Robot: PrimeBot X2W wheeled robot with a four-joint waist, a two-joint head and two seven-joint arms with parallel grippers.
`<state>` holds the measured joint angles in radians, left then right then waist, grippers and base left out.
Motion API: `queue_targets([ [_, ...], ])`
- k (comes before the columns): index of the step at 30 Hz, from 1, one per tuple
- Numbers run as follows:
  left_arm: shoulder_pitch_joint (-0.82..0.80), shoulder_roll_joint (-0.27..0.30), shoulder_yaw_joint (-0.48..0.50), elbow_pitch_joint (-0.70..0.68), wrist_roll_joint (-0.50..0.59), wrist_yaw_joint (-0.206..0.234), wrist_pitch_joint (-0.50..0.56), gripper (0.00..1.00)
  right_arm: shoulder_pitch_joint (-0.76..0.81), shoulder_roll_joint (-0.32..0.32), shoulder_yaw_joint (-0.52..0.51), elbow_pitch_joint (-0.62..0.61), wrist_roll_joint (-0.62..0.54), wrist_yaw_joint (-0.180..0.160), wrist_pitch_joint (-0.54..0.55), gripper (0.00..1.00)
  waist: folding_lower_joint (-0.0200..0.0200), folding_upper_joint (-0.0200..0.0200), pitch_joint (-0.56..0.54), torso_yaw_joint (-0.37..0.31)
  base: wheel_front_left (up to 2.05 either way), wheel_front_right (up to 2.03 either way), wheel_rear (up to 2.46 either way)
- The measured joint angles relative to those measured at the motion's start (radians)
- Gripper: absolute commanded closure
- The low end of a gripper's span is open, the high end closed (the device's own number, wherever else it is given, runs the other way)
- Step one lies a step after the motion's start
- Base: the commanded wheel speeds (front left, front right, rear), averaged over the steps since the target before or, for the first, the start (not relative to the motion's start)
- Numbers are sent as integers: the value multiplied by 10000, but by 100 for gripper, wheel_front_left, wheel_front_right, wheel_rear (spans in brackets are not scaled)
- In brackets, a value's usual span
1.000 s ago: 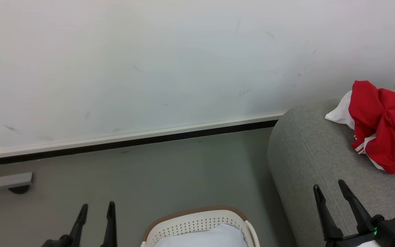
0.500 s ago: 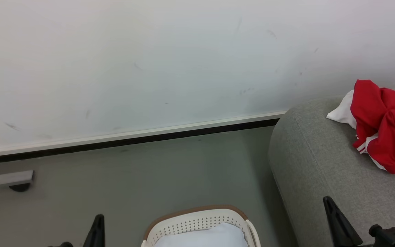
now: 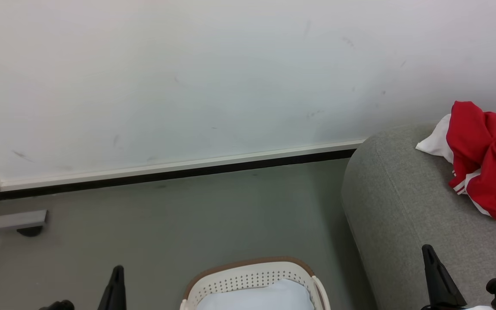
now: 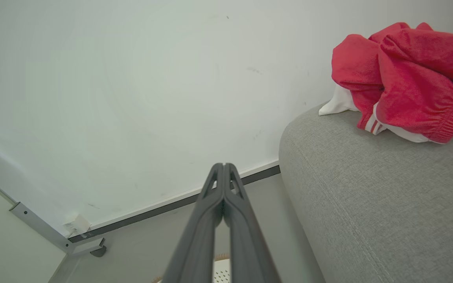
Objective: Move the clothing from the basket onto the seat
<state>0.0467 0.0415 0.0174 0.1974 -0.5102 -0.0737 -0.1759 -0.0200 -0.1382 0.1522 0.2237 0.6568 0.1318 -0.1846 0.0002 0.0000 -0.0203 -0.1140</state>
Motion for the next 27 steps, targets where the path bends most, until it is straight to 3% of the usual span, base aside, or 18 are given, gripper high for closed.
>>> queue_targets([
  [27,-535,4,334,184,-3879,-186,1009,100,-316,159,-731,67,3505,0,882,100,0,0,51,285,0,0,0],
])
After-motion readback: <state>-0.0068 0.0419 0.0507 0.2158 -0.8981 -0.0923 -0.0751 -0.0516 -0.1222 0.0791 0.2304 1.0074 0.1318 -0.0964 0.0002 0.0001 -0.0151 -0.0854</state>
